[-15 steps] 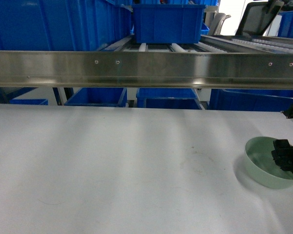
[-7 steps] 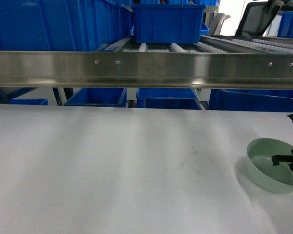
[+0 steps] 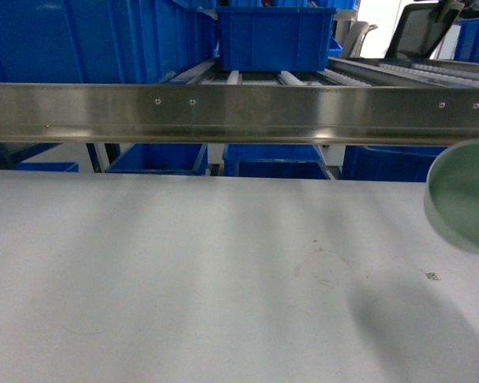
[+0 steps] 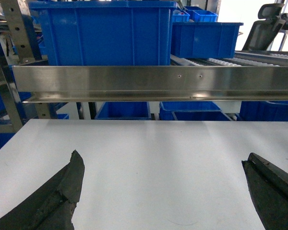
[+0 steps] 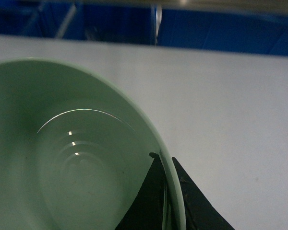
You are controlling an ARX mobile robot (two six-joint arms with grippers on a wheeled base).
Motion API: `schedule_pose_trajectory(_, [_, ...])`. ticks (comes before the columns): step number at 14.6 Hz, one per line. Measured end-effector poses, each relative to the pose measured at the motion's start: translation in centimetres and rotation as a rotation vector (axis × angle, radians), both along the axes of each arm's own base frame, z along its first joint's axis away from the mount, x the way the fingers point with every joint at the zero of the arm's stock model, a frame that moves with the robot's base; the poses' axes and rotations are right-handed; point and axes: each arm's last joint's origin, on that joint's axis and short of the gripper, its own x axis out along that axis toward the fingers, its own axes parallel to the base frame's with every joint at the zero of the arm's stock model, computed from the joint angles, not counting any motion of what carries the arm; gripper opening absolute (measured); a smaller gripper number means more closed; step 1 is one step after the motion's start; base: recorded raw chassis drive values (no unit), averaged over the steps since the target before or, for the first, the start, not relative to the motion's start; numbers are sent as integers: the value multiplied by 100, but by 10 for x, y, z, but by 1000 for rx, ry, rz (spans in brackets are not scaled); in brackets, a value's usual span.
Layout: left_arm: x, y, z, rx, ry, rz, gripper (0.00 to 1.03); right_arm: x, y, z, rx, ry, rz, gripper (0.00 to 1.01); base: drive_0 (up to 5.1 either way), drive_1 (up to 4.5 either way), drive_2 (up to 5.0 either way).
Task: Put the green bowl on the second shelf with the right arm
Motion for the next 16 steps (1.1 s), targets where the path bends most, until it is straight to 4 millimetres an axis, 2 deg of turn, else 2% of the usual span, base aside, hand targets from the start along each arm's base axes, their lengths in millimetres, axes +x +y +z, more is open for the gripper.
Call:
schedule_pose_trajectory(2, [0, 0, 0, 0, 0, 0, 98, -32, 2, 39, 3, -123, 37, 2, 0, 0, 0])
schedule_pose_trajectory(6, [0, 0, 0, 0, 0, 0, 98, -91, -8, 95, 7, -333, 43, 2, 0, 0, 0])
schedule_pose_trajectory(7, [0, 0, 0, 0, 0, 0, 98, -109, -11, 102, 17, -362, 43, 2, 0, 0, 0])
schedule_pose_trajectory(9, [0, 0, 0, 0, 0, 0, 98, -138, -12, 102, 26, -399, 31, 2, 0, 0, 0])
schedule_pose_trajectory(16, [0, 0, 0, 0, 0, 0, 98, -138, -12, 103, 29, -408, 36, 2, 0, 0, 0])
